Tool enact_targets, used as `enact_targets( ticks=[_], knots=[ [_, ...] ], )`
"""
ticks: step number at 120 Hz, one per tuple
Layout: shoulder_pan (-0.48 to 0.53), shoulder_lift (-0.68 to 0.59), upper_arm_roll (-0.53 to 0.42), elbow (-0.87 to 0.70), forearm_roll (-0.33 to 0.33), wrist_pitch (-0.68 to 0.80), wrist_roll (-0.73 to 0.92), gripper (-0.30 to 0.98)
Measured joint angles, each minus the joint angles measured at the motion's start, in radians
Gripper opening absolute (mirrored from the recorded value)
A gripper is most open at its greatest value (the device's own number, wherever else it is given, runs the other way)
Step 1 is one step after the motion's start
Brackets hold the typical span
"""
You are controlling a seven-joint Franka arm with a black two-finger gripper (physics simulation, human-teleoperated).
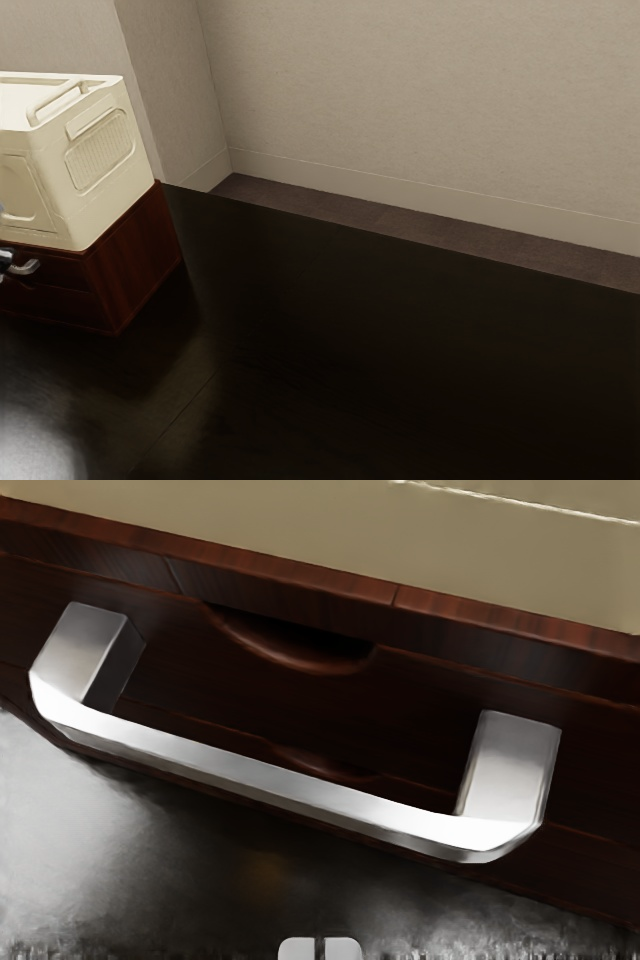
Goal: Push the drawer handle with one arm to close the drawer
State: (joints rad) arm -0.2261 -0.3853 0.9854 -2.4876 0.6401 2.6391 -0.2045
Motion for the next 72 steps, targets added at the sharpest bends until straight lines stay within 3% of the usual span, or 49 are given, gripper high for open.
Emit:
enact_targets(
  ticks=[23,50,72],
  knots=[
    [0.067,-0.185,-0.117,-0.008,-0.015,-0.226,0.011,-0.10],
    [0.123,-0.242,-0.341,0.016,-0.207,-0.507,0.054,-0.10],
    [0.115,-0.246,-0.572,0.100,-0.305,-0.672,0.080,-0.10]
  ],
)
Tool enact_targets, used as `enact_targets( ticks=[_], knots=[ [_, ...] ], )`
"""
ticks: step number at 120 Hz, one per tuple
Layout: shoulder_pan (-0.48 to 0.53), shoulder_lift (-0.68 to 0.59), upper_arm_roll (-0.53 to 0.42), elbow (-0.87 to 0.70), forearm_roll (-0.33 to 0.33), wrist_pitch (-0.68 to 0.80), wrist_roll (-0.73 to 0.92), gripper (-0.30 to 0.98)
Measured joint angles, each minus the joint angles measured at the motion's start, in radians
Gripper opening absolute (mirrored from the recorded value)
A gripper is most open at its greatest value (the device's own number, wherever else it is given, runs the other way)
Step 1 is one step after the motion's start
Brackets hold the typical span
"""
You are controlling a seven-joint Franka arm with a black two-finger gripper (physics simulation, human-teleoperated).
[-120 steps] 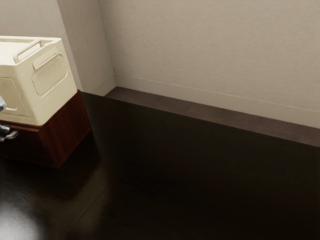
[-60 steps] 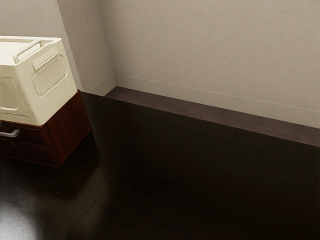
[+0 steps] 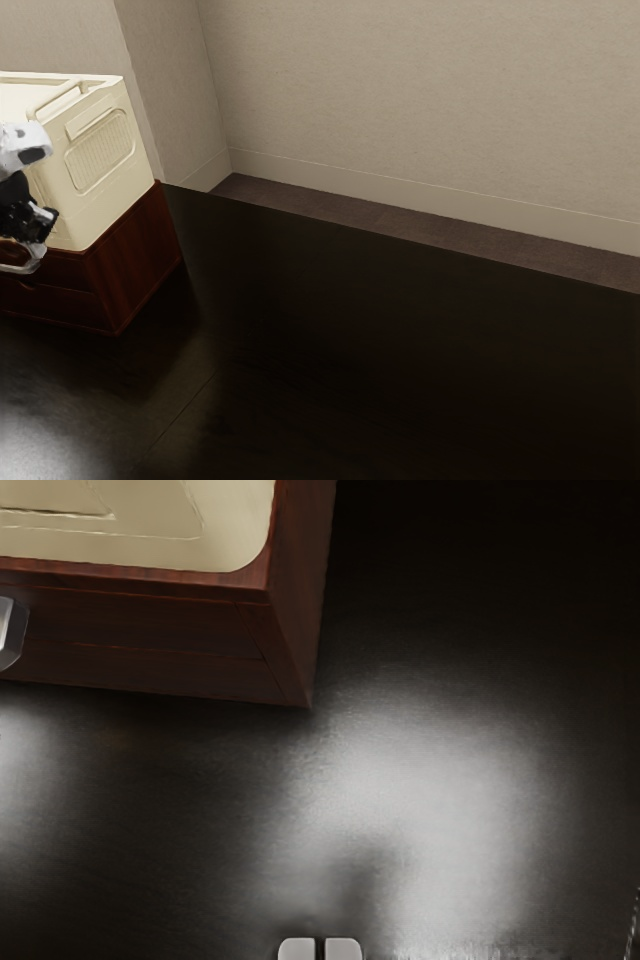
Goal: Push the drawer handle with one arm to close the drawer
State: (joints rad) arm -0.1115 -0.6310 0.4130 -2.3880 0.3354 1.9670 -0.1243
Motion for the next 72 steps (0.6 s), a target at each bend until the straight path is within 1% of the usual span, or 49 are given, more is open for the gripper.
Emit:
enact_targets(
  ticks=[8,16,27,35,40,55,72],
  knots=[
    [-0.010,0.009,-0.061,0.044,-0.028,-0.037,0.008,-0.09],
    [-0.028,0.033,-0.094,0.085,-0.061,-0.066,0.015,0.06],
    [-0.051,0.076,-0.105,0.139,-0.091,-0.102,0.023,0.27],
    [-0.080,0.094,-0.107,0.169,-0.100,-0.132,0.028,0.38],
    [-0.110,0.132,-0.105,0.212,-0.103,-0.152,0.031,0.43],
    [-0.141,0.232,-0.103,0.288,-0.106,-0.200,0.039,0.55],
    [-0.144,0.260,-0.103,0.300,-0.108,-0.228,0.046,0.61]
  ],
)
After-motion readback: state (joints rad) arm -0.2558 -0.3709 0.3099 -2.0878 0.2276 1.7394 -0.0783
